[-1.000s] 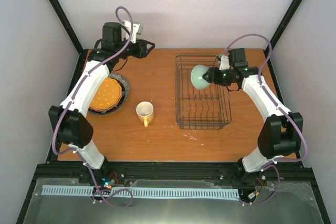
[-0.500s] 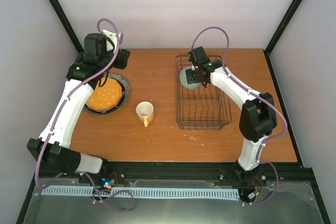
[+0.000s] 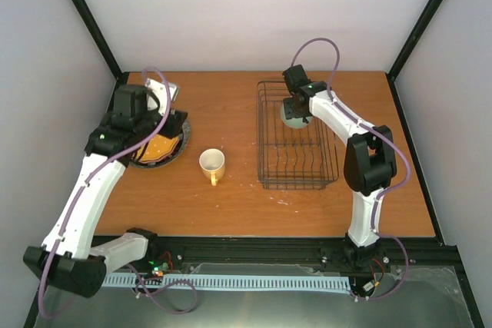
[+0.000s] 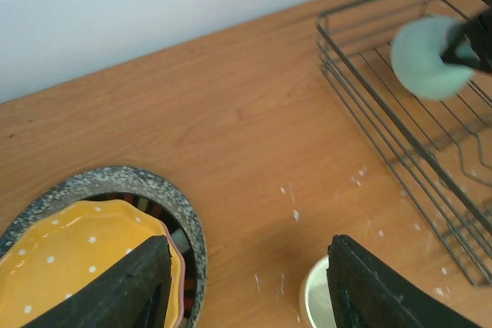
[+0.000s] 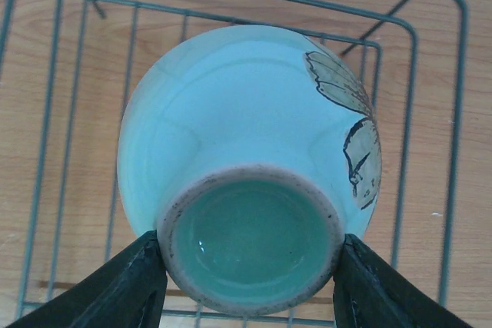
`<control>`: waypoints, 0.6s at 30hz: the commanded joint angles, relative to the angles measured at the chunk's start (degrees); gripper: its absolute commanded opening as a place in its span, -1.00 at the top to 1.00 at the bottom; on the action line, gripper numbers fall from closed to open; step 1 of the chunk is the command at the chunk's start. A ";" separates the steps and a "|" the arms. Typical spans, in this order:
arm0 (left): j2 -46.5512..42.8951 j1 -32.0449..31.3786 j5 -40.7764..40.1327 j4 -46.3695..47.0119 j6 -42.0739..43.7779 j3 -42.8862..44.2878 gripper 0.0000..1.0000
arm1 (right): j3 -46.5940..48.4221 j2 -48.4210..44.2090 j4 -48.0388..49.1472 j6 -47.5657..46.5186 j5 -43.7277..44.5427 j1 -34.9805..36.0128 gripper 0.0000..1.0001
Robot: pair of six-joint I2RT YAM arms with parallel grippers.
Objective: Load the mixed dishes into the dish rack
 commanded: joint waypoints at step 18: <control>-4.39 -2.87 -0.82 2.62 7.63 -12.54 -0.45 | 3.80 4.81 1.27 0.94 -6.97 -6.48 0.94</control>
